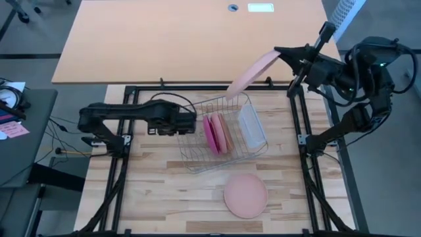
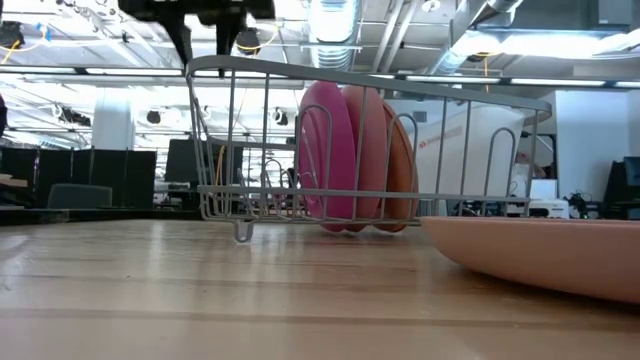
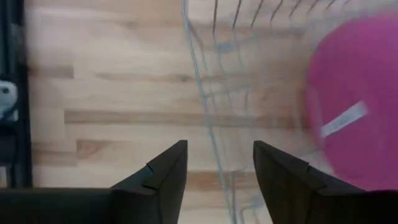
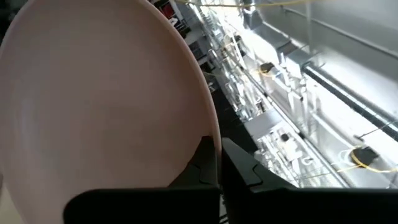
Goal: Sort dishes
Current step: Put the top beige plate in the dish rack
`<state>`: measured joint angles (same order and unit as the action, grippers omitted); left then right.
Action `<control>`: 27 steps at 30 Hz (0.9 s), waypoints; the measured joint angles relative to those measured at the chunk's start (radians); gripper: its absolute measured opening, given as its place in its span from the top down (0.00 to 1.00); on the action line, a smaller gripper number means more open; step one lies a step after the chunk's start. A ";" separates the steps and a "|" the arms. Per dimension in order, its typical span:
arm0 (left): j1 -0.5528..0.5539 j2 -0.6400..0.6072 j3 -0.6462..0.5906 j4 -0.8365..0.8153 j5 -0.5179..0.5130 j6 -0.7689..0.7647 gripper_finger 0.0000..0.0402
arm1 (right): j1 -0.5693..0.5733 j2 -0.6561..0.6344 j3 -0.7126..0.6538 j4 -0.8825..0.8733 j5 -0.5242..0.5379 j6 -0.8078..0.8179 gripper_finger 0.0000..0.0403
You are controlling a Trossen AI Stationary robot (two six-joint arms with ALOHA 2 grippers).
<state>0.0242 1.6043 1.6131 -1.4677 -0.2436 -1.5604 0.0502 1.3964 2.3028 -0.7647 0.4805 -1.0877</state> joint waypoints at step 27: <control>0.111 -0.067 -0.427 0.420 0.088 0.122 0.65 | 0.000 0.030 -0.001 -0.099 0.052 0.106 1.00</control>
<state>0.1353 1.5375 1.1866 -1.0478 -0.1553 -1.4385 0.0498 1.4260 2.3020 -0.8633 0.5324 -0.9815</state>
